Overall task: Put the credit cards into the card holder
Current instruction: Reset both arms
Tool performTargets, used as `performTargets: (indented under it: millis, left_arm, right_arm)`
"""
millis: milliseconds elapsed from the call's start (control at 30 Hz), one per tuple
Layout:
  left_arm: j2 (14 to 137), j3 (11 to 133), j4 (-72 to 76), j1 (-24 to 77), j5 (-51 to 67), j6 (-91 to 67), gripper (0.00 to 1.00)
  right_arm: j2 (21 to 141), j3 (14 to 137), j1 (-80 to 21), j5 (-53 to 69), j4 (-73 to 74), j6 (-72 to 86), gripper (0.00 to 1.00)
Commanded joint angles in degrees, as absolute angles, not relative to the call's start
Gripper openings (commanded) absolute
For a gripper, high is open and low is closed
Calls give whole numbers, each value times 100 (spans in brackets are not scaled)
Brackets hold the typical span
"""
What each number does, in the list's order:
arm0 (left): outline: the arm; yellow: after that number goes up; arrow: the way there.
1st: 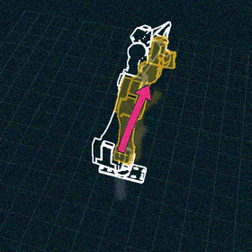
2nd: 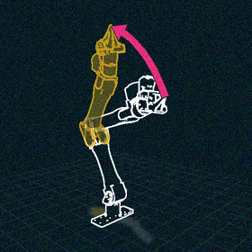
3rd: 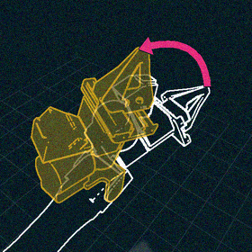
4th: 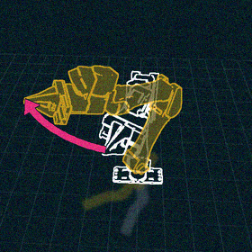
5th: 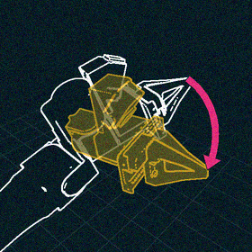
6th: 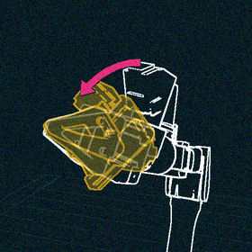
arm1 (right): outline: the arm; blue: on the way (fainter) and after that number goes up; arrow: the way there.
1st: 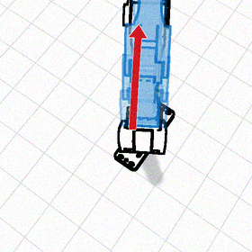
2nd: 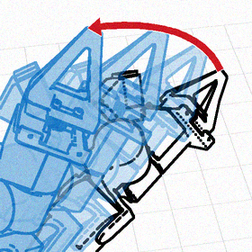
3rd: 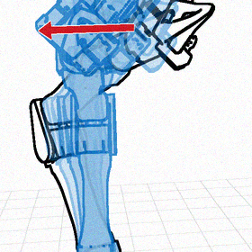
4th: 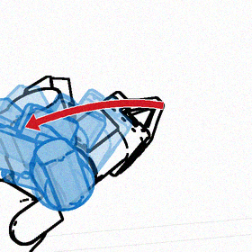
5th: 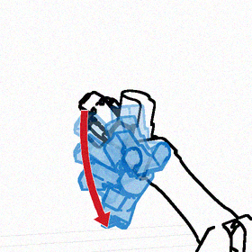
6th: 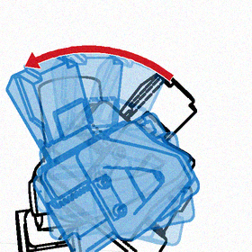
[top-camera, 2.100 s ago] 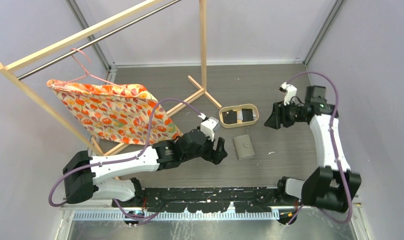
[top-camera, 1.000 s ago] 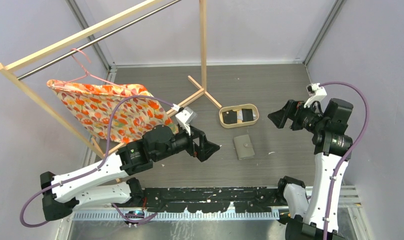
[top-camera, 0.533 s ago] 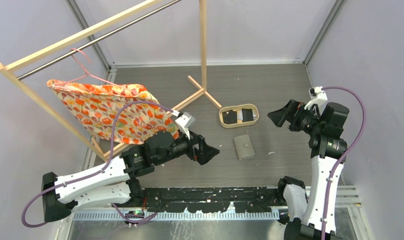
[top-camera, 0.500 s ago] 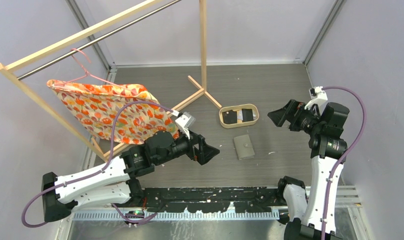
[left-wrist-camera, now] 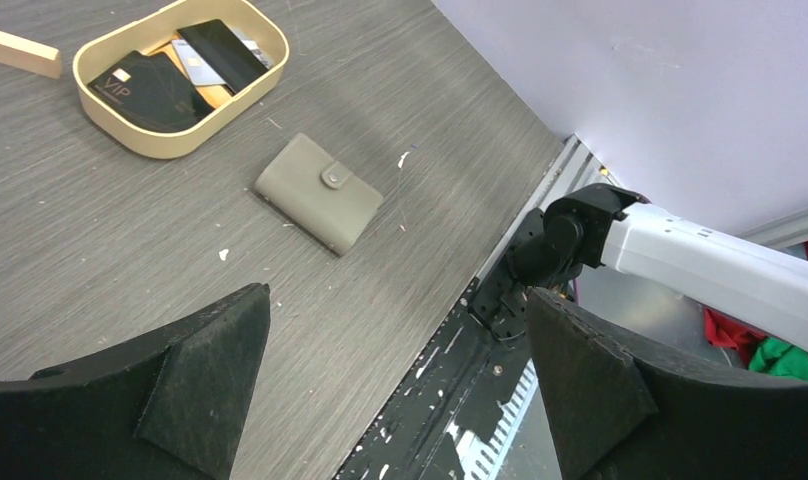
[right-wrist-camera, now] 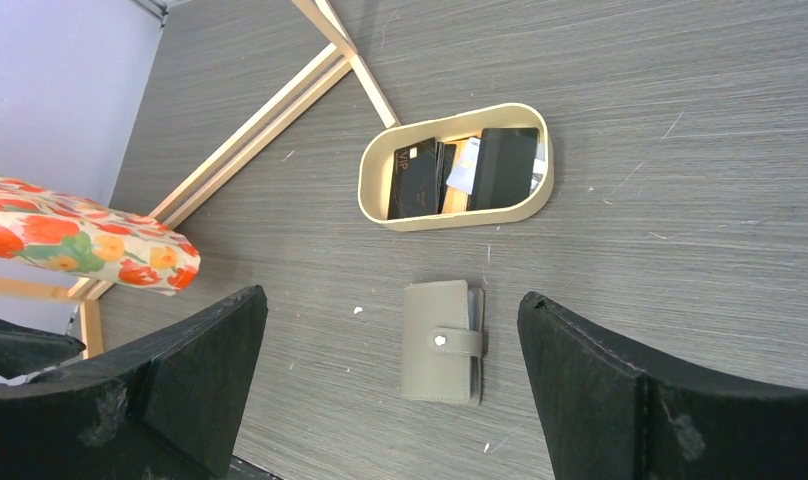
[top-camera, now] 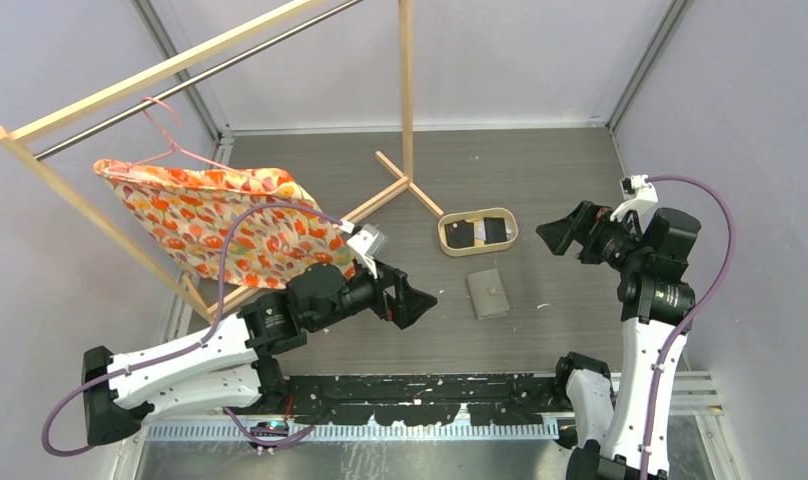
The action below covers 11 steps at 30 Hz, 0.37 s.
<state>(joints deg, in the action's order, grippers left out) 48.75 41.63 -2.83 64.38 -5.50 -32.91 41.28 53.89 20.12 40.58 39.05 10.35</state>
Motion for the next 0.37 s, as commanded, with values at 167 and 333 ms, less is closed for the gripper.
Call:
performTargets:
  millis: [167,333]
  left_arm:
    - [4770,4614,-807,6399,-1019,-2741,100]
    - [4969,4972,-1253,6373,-1350,-2339,100]
  right_arm:
    - [4184,5669,2044,4094,3867,966,100]
    - [4280,5643,2039,3950,3795,1040,100]
